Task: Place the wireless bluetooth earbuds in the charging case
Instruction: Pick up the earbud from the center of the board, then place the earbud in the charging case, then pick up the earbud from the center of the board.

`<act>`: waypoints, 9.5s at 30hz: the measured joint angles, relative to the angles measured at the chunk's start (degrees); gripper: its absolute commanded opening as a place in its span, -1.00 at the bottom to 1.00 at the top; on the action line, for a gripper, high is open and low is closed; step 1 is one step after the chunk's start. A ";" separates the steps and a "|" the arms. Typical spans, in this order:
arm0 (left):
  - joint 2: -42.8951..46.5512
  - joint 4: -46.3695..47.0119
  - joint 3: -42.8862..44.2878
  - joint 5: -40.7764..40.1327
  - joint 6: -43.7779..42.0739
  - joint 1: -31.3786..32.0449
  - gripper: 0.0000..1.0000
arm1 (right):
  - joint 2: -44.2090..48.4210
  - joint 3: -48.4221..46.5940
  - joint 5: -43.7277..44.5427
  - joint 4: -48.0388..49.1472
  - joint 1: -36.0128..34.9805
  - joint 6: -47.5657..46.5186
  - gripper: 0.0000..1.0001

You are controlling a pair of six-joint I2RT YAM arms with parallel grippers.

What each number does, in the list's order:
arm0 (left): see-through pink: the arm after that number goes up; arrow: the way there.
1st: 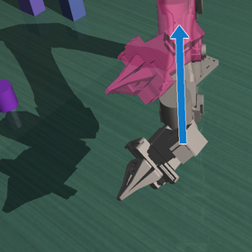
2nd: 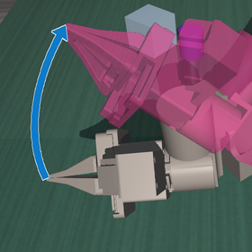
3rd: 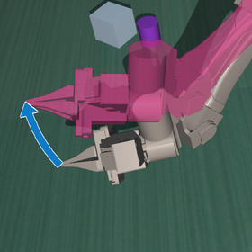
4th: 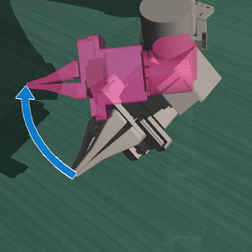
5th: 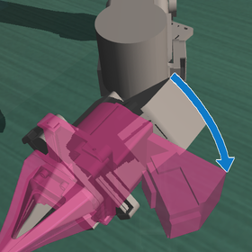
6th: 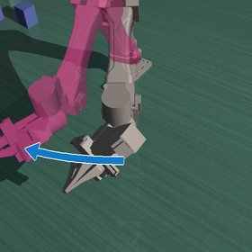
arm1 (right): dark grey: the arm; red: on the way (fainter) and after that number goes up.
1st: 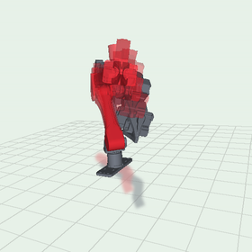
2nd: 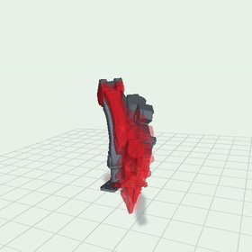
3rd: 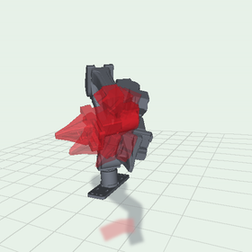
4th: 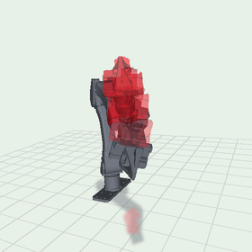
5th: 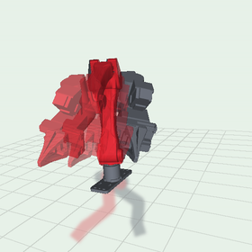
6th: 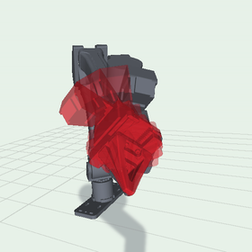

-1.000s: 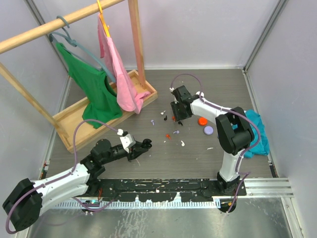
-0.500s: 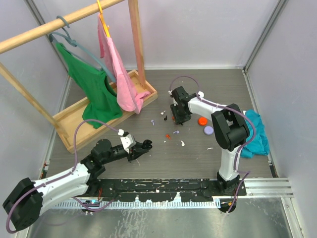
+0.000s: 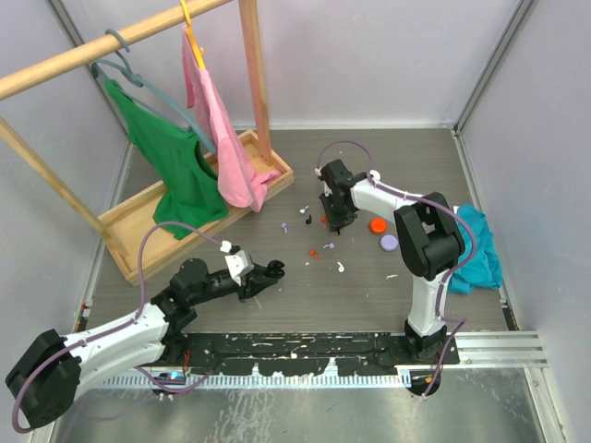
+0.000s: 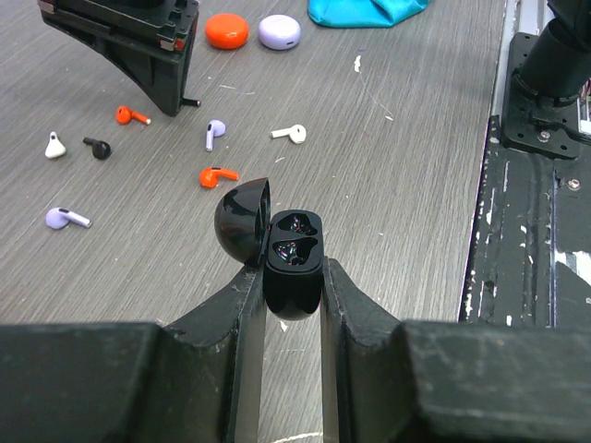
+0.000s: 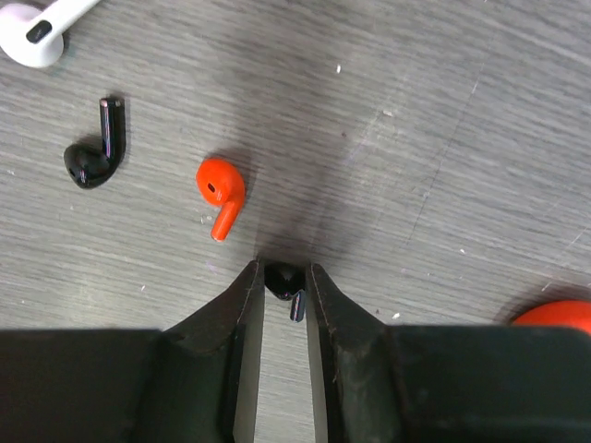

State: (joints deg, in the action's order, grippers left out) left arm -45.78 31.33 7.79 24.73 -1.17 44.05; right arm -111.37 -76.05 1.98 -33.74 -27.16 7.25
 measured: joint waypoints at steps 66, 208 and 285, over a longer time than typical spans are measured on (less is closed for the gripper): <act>-8.90 25.88 4.42 -2.23 11.06 0.00 -0.99 | 56.46 45.20 -16.68 64.59 -23.39 9.46 -0.61; 12.39 0.00 0.42 -12.76 -0.46 0.20 -1.00 | 32.50 27.67 5.81 32.98 -15.89 2.12 0.43; 9.42 1.77 -2.36 -13.55 -1.42 0.20 -1.00 | -0.61 -0.22 2.03 14.53 -8.74 -3.58 -0.22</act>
State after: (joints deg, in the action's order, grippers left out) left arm -36.36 33.10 5.43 11.18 -2.59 44.25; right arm -111.98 -76.27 4.01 -19.20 -35.90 3.66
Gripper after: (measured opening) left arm 0.249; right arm 0.416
